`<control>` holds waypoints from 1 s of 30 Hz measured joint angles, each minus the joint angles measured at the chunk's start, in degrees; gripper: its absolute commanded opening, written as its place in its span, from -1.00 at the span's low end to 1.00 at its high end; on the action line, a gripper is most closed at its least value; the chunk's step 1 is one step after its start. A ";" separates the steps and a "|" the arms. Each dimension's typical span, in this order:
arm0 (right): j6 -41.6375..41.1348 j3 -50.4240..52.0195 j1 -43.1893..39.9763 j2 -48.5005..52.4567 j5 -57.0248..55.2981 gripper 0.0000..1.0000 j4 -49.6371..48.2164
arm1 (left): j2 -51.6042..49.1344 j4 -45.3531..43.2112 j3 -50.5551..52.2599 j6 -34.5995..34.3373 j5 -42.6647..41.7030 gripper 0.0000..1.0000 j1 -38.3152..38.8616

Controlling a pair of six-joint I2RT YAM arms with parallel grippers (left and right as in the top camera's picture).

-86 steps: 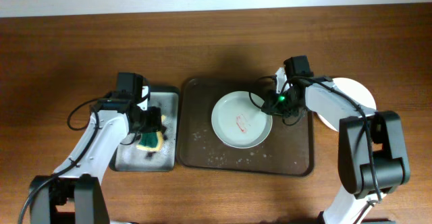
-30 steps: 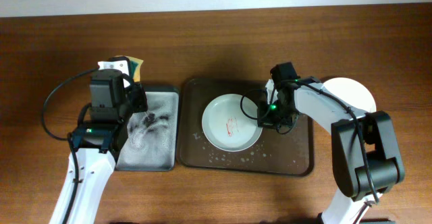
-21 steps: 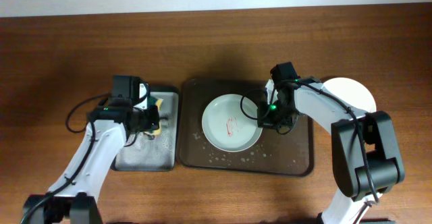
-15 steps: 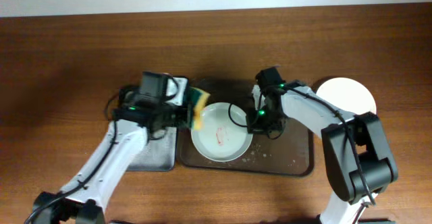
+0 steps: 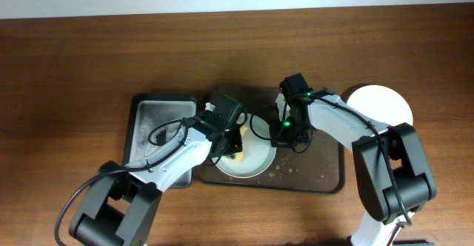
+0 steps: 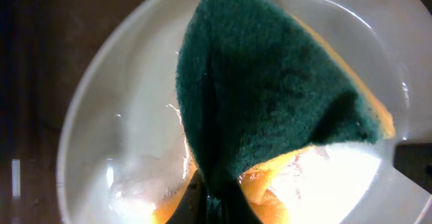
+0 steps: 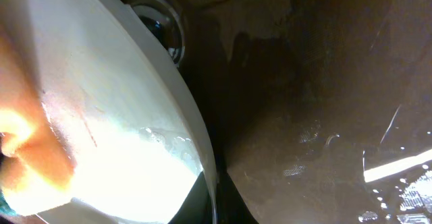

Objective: Clean dirty plates on tray and stack at the side
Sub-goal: 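Scrub the pale green plate with the sponge in the left gripper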

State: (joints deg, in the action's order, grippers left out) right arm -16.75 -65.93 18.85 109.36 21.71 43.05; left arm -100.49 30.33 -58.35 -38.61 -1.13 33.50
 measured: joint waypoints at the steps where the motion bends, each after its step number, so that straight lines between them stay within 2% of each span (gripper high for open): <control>1: 0.02 0.00 0.00 0.00 0.00 -0.92 0.00 | 0.61 0.39 0.00 0.31 0.74 -1.00 -0.22; 3: 0.00 0.00 0.00 0.00 -0.02 -0.92 0.00 | 4.37 -0.55 -0.20 1.36 1.53 -1.00 -0.85; 5: 0.02 0.00 0.00 0.00 -0.02 -0.92 0.00 | 6.01 -2.71 -0.68 -0.42 -0.81 -1.00 -0.57; 11: 0.02 0.00 0.00 0.00 -0.04 -0.92 0.11 | -1.57 -7.50 -0.70 -4.94 -6.19 -1.00 5.97; 13: 0.02 0.02 0.00 0.00 -0.04 -0.92 0.11 | -1.64 -5.49 -1.14 -5.03 -5.31 -1.00 5.99; 18: 0.02 0.04 0.07 0.00 0.20 -0.91 0.04 | 0.35 6.86 -2.23 -3.82 10.69 -1.00 6.58; 19: 0.04 0.04 0.07 0.00 0.15 -0.63 -0.15 | 1.05 6.93 -2.21 -2.60 12.07 -1.00 6.54; 20: -0.13 0.04 0.07 0.00 -0.04 -0.61 -0.76 | 3.54 6.56 -2.29 0.35 13.97 -1.00 6.03; 22: -0.02 0.09 0.04 0.00 -0.70 -0.74 -3.63 | 9.38 6.51 -3.52 3.56 15.19 -1.00 3.50; 23: 0.04 0.09 0.04 0.00 -0.92 -0.92 -4.13 | 11.52 6.82 -3.82 4.24 15.10 -1.00 1.55; 26: 0.24 0.09 0.04 0.00 -1.09 -0.92 -4.02 | 15.12 9.70 -3.87 9.29 8.74 -1.00 -8.81; 28: 0.24 0.09 -0.02 0.00 -1.14 -0.92 -3.65 | 15.32 13.33 -4.02 15.26 2.36 -1.00 -16.00; 30: 0.28 0.11 -0.68 -1.53 -3.93 -0.92 -2.56 | 15.32 15.28 -4.02 21.20 -0.17 -1.00 -20.68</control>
State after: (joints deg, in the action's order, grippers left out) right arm -16.47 -65.82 18.17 107.83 17.78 40.49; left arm -85.17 45.60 -62.37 -17.41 -1.30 12.82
